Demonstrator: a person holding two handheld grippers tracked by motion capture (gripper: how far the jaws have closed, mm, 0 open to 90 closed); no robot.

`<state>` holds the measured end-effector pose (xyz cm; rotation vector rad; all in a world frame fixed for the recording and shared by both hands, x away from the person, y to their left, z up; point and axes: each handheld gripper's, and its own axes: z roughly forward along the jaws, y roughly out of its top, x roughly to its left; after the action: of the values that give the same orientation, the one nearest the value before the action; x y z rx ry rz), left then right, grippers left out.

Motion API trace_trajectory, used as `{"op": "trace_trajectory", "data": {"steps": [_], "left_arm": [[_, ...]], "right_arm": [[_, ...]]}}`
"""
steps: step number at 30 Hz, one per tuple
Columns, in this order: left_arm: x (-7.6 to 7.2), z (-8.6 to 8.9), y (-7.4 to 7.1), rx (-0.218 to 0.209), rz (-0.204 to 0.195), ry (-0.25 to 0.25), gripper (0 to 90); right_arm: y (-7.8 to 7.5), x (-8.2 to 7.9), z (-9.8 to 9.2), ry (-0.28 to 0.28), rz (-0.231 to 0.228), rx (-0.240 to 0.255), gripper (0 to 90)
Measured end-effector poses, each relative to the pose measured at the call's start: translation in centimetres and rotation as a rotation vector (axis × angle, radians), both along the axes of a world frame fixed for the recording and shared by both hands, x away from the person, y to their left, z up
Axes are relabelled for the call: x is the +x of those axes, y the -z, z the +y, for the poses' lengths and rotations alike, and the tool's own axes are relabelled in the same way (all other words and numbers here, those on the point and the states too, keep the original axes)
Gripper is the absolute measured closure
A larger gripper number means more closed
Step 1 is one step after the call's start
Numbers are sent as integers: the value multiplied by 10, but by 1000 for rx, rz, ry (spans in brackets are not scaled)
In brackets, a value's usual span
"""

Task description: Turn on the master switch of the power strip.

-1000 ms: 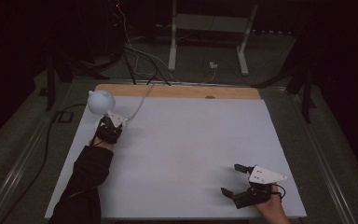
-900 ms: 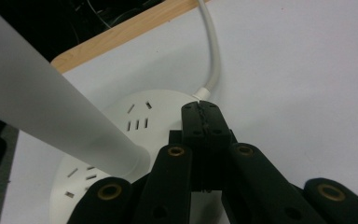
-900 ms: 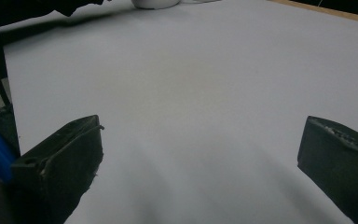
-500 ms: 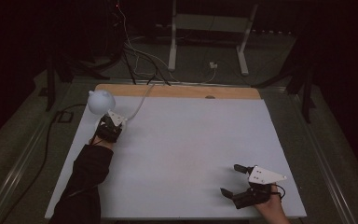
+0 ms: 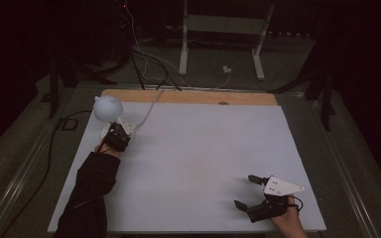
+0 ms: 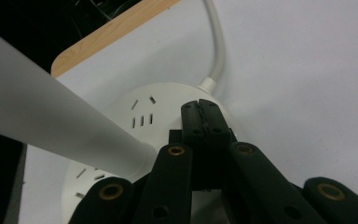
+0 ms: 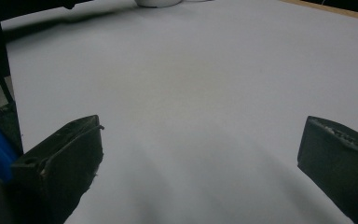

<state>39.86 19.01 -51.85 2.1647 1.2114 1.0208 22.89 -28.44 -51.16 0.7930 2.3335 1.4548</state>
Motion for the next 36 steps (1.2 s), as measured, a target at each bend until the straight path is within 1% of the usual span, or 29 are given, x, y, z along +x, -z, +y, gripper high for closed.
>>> {"op": "trace_trajectory", "data": {"steps": [2, 5, 7, 8, 9, 10, 11, 12, 13, 14, 15, 16, 17, 18, 19, 21, 24, 25, 26, 28, 30, 31, 32, 33, 34, 35, 36], "left_arm": [[1, -1, -1, 18, 11, 1, 900], [3, 0, -2, 16, 28, 19, 900], [3, 1, -3, 19, 33, 25, 900], [4, 0, -4, 37, 43, 30, 900], [5, -3, -5, 73, 48, 39, 900], [5, -3, -5, 73, 48, 39, 900], [6, 0, -8, 32, 53, 30, 900], [5, 0, -8, 24, 42, 32, 900], [4, 2, -11, -5, 39, 47, 900], [4, 2, -12, -14, 36, 54, 900], [3, 3, -15, -32, 20, 50, 900], [3, 3, -15, -32, 20, 50, 900], [2, 4, -19, -73, 14, 57, 900], [0, 4, -25, -130, 6, 78, 900], [0, 4, -25, -130, 6, 78, 900], [-3, 6, -34, -211, 11, 81, 900], [-5, 6, -39, -254, 9, 75, 900], [-5, 6, -39, -254, 9, 75, 900], [-6, 8, -42, -286, 18, 74, 900], [-8, 9, -44, -319, 19, 67, 900], [-9, 9, -46, -327, 22, 66, 805], [-11, 9, -49, -345, 27, 71, 784], [-11, 9, -49, -345, 27, 71, 784], [-13, 9, -51, -361, 37, 76, 774], [-15, 9, -53, -365, 41, 82, 721], [-15, 9, -53, -370, 46, 88, 704], [-18, 8, -55, -373, 47, 89, 654]], "right_arm": [[0, 0, 0, 0, 0, 1, 0], [0, 0, 0, -2, -3, 0, 0], [0, 0, 0, -2, -4, -1, 0], [0, 0, 0, -2, -4, -1, 0], [0, 0, 0, -1, -1, 2, 0], [0, 0, 0, -1, -1, 2, 0], [0, 0, 1, 1, -2, 1, 0], [0, 0, 1, 2, -2, 2, 0], [0, 0, 0, 3, -3, 2, 0], [-1, 0, 0, 6, -3, 3, 0], [-1, 0, 0, 8, -3, 6, 0], [0, 1, 0, 10, -1, 8, 0], [0, 1, 0, 10, -1, 8, 0], [0, 1, -1, 12, 0, 7, 0], [0, 1, -1, 12, 0, 7, 0], [-1, 1, -1, 13, -4, 7, 0], [-2, 0, -1, 14, -9, 10, 0], [-2, 0, -1, 14, -9, 10, 0], [-2, 0, -1, 14, -9, 9, 0], [-2, 0, -1, 14, -8, 12, 0], [-2, 0, -1, 15, -9, 11, 0], [-2, 0, -2, 15, -11, 12, 0], [-2, 0, -2, 15, -10, 12, 0], [-2, 0, -2, 15, -10, 12, 0], [-2, 0, -2, 15, -9, 12, 0], [-2, 0, -1, 14, -10, 12, 0], [-2, 0, -1, 14, -11, 12, 0]]}}
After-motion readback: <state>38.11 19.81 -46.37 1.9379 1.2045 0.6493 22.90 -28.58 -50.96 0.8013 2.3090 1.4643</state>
